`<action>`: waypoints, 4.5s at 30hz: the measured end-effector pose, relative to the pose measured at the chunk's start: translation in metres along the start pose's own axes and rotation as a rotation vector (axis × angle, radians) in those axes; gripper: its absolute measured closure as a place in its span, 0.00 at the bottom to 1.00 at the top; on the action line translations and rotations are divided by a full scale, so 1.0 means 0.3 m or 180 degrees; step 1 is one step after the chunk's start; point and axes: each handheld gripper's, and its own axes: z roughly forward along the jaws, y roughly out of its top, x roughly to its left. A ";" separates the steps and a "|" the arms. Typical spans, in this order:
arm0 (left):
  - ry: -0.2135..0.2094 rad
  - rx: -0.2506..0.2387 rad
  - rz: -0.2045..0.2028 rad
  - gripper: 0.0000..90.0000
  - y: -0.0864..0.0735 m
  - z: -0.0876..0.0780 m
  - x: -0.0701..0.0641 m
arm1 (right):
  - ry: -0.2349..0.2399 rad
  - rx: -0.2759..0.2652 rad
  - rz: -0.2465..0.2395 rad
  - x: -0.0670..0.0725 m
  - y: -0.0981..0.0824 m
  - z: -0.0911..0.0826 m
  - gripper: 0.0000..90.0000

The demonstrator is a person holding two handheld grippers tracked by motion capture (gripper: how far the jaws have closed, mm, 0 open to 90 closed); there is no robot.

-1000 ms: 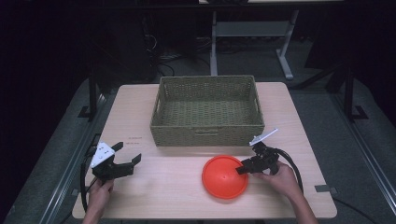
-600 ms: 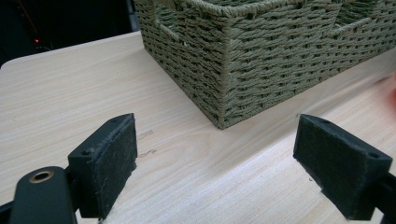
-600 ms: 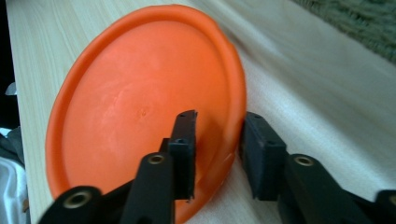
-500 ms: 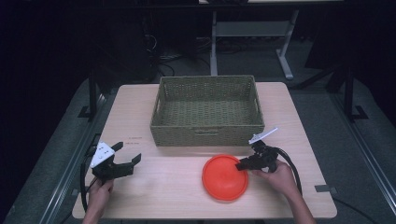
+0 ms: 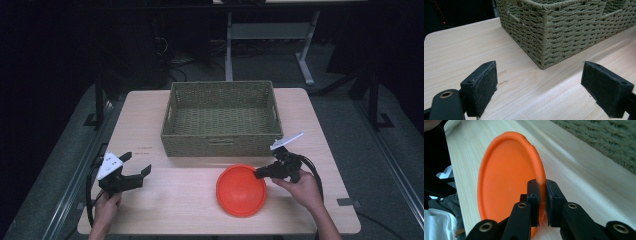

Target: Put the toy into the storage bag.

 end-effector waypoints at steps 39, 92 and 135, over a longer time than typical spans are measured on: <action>0.0027 -0.0012 -0.0009 0.14 0.000 -0.006 0.000 | -0.0166 -0.0380 -0.0092 0.090 0.104 -0.230 0.92; 0.0063 -0.0034 -0.0037 0.14 -0.002 -0.003 0.013 | -0.0251 -0.0540 -0.0193 0.101 0.407 -0.372 0.91; 0.0050 -0.0049 -0.0034 0.14 -0.001 -0.003 0.011 | -0.0322 -0.0566 -0.0059 0.044 0.604 -0.341 0.91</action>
